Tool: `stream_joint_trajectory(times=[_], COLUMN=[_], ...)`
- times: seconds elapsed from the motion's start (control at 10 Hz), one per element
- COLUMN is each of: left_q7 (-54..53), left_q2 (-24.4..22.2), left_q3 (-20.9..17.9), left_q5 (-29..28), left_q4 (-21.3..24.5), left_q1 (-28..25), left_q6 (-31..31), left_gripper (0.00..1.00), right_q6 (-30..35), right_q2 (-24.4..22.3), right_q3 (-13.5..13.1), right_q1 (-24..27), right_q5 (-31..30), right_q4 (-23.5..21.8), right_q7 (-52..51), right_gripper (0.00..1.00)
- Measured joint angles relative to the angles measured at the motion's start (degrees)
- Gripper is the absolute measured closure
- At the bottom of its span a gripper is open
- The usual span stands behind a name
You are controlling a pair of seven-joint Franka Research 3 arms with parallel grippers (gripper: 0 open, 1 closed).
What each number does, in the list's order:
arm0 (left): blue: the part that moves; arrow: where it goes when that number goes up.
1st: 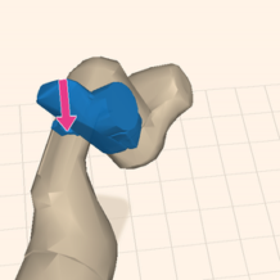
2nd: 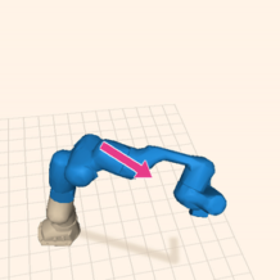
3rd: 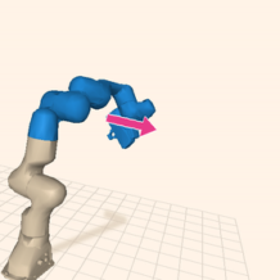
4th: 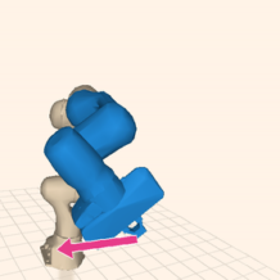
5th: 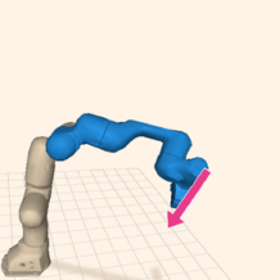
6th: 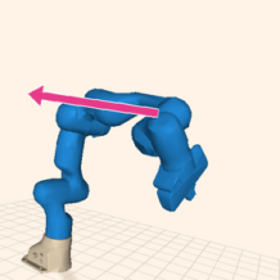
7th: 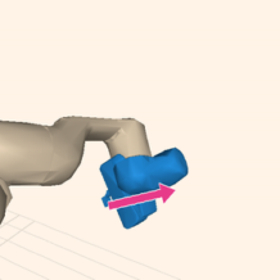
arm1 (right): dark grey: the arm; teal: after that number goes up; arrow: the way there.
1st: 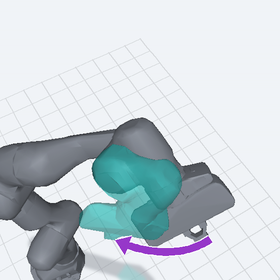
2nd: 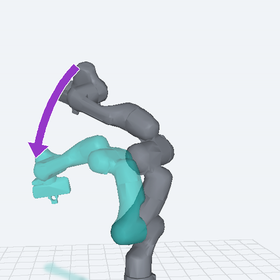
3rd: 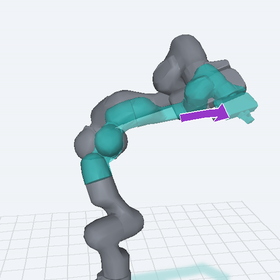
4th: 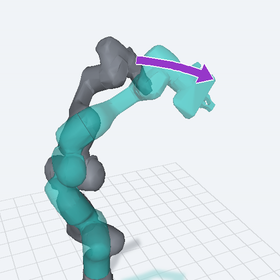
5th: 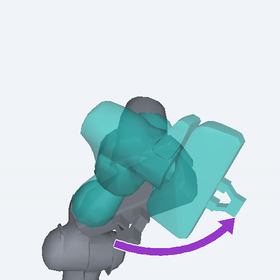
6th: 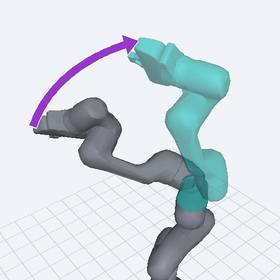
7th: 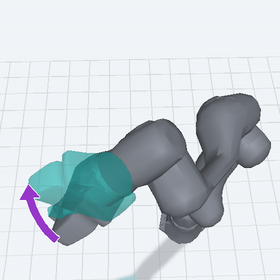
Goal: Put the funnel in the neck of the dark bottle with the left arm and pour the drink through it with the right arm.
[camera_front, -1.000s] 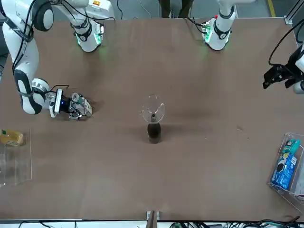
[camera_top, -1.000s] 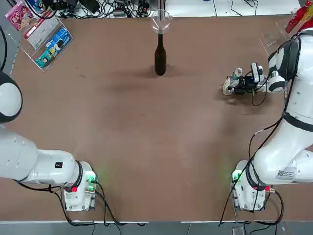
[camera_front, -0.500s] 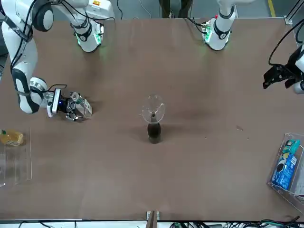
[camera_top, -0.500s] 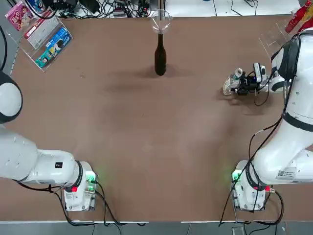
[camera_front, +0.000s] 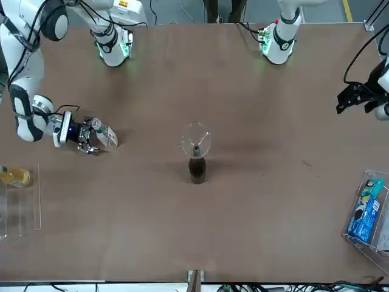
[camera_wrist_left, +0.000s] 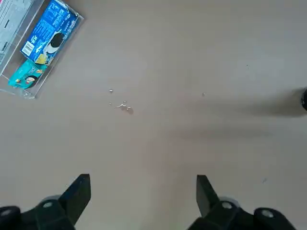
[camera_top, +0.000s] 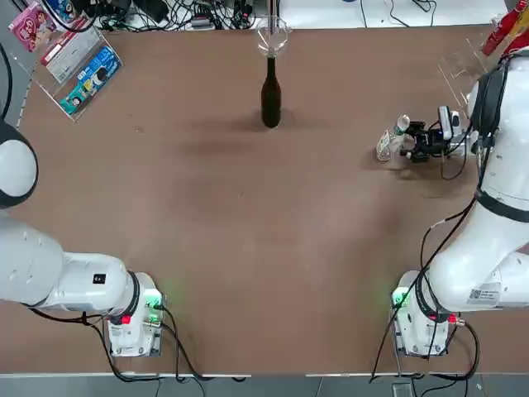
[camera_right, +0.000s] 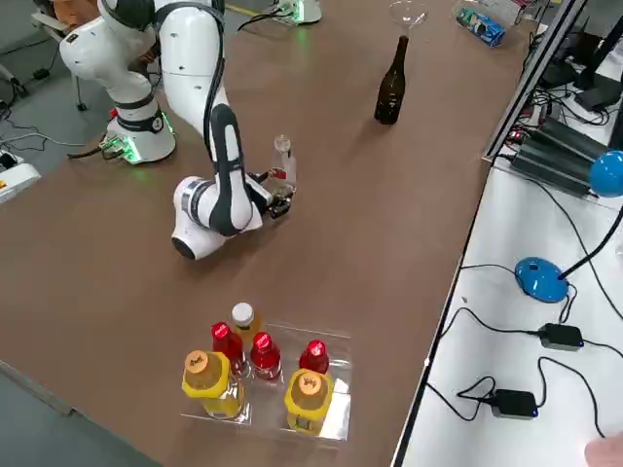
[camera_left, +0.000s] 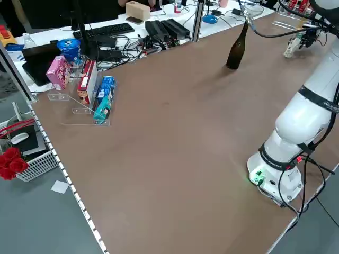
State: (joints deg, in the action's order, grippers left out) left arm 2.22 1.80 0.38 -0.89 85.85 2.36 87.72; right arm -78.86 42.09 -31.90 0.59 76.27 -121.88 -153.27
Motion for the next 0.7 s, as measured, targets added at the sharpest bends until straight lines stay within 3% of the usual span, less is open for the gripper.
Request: stream_joint_trajectory(times=[0.3, 0.7], left_q7=[0.0, 0.0], left_q2=[0.0, 0.0], left_q3=[0.0, 0.0], left_q5=[0.0, 0.0], left_q4=[0.0, 0.0], left_q1=[0.0, 0.0], left_q6=[0.0, 0.0], left_gripper=[0.03, 0.03], right_q6=[0.1, -1.1], right_q2=[-1.8, -6.4], right_q3=[-2.8, -3.7], right_q1=[-0.5, -1.1], right_q5=[-4.0, -9.4], right_q4=[1.7, 7.6], right_q7=[6.7, 22.7], right_gripper=[0.00, 0.00])
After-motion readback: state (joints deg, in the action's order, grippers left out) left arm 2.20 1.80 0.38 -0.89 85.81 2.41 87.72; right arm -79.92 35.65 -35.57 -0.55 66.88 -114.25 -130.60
